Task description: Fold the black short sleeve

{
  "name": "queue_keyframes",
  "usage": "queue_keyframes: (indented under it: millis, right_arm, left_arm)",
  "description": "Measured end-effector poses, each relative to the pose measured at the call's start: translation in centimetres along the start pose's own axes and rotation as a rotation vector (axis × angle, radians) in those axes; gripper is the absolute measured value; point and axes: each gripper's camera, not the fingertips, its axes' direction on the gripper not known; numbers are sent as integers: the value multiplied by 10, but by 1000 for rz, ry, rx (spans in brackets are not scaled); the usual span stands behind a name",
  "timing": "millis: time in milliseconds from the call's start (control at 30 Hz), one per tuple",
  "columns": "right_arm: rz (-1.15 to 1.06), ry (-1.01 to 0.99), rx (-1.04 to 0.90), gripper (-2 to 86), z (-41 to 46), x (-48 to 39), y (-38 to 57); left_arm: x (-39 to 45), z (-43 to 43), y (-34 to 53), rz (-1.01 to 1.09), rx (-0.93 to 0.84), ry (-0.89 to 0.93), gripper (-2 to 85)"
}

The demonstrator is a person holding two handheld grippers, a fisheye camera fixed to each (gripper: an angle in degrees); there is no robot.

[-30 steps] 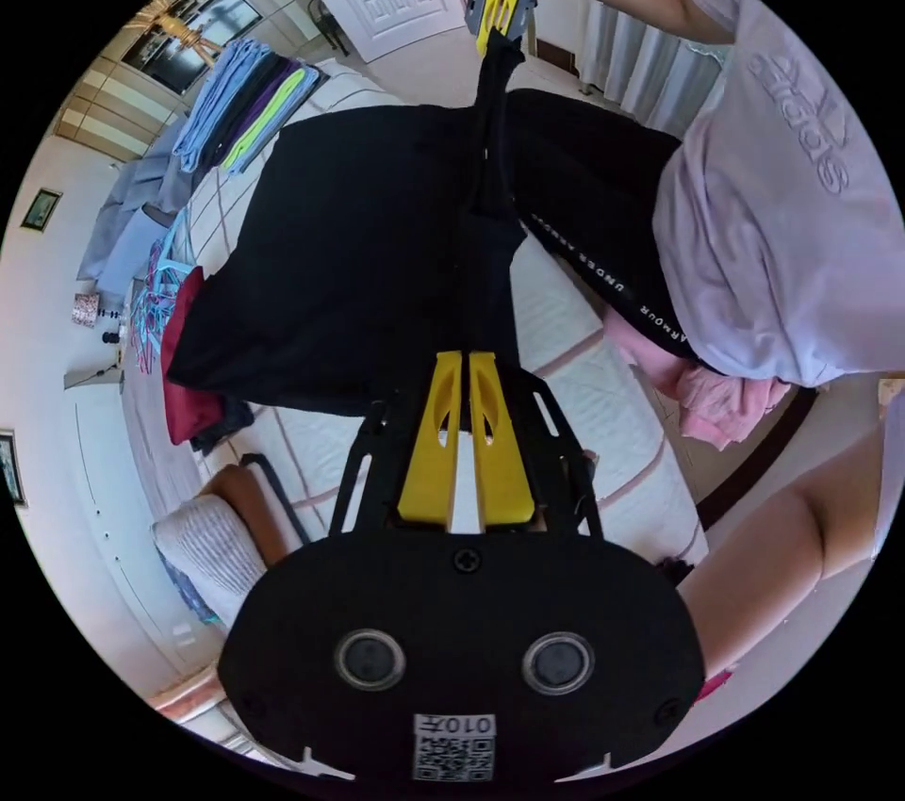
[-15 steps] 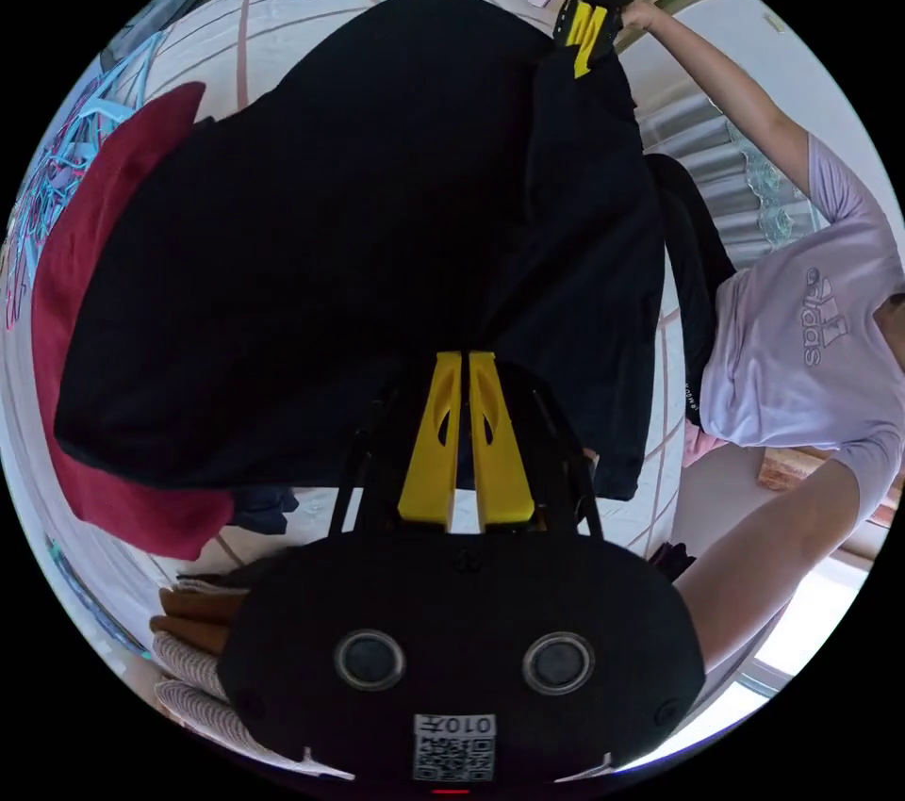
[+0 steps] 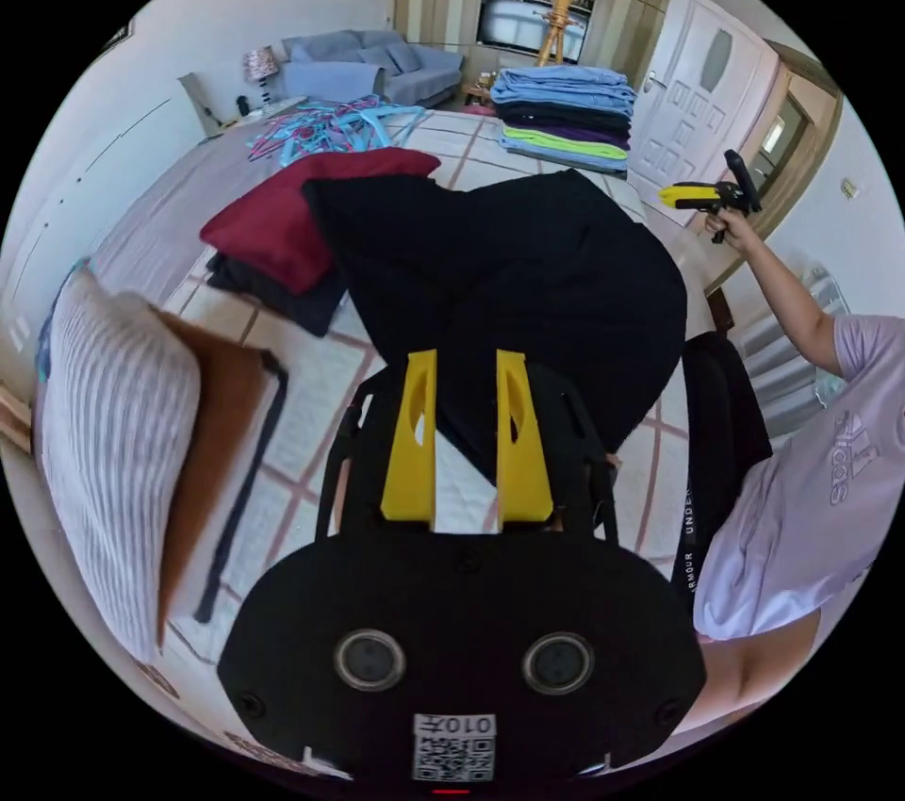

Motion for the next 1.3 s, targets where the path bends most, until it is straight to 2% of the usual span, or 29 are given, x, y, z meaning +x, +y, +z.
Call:
queue_keyframes:
  millis: [133,233,367,600,733,867,1100,1300]
  right_arm:
    - [51,-180,-215,155,31,-26,79]
    - [97,-228,-268,163,55,-39,113]
    - [134,-215,-253,161,70,-46,117]
    - [135,-247,-273,152,76,-42,105]
    - [159,-256,-279,143,80,-35,108]
    - [164,-262,-279,121,86,-29,113]
    - [193,-328,-241,49,84,-12,123]
    - [150,-365,-176,35,32,-3,135]
  left_arm:
    - [16,5,88,-51,-30,36,119]
    - [23,15,118,-43,-28,71,129]
    - [33,31,123,10,-73,36,132]
    - [32,29,117,20,33,111,120]
    - [35,43,117,83,-48,81,95]
    - [37,43,125,148,-35,88,72]
    - [28,34,130,208,-67,198,46]
    - [17,1,137,170,-67,273,38]
